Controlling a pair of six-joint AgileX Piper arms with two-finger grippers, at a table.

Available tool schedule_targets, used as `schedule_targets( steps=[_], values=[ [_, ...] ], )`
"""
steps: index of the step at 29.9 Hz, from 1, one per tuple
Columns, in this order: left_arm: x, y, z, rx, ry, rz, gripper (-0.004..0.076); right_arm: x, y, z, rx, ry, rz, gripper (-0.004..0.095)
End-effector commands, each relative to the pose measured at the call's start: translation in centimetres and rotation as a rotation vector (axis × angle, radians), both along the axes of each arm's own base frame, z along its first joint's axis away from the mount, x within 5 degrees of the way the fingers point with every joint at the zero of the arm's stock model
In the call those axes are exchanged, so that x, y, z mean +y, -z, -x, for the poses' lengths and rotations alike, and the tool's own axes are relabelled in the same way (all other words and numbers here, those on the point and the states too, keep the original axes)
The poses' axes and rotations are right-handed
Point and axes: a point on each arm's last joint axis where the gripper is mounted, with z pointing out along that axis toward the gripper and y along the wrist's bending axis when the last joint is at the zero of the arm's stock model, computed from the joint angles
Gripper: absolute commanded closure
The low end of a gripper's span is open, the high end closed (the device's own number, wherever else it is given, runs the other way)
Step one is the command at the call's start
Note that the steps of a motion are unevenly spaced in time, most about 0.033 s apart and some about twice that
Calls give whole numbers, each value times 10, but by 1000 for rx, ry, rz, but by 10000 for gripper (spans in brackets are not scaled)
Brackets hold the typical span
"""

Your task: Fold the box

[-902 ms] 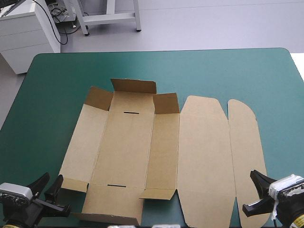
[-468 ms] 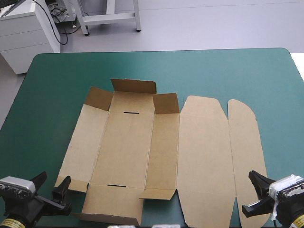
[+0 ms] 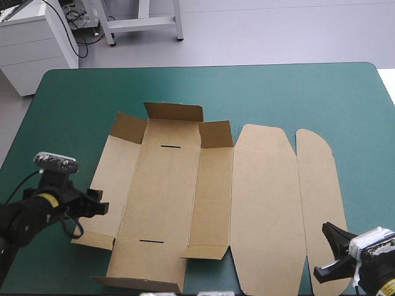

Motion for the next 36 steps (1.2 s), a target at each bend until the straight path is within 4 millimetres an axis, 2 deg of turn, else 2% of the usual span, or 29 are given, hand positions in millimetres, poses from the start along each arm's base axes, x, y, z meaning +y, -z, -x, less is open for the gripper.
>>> schedule_targets(
  steps=[1, 5, 10, 17, 21, 27, 30, 33, 36],
  values=[
    [-7, -3, -39, 36, 12, -24, 249, 2, -13, -1, -72, -11, -38, 923],
    [-3, 12, -67, 142, -4, -54, 249, 3, -13, -1, -65, -19, -53, 923],
    [27, 31, -84, 266, -82, -56, 248, 3, -13, -1, -65, -21, -51, 923],
    [56, 49, -92, 364, 16, 243, 248, 3, -13, -1, -65, -21, -53, 923],
    [65, 64, -98, 435, 47, 318, 248, 3, -13, -1, -65, -22, -53, 923],
    [67, 84, -106, 525, 82, 352, 248, 3, -13, -1, -65, -23, -51, 923],
    [63, 91, -110, 570, 103, 429, 248, 3, -13, -1, -65, -23, -51, 923],
    [54, 91, -114, 580, 163, 558, 248, 3, -13, -1, -65, -23, -51, 923],
    [47, 89, -116, 559, 180, 594, 248, 3, -13, -1, -67, -23, -52, 923]
  ],
)
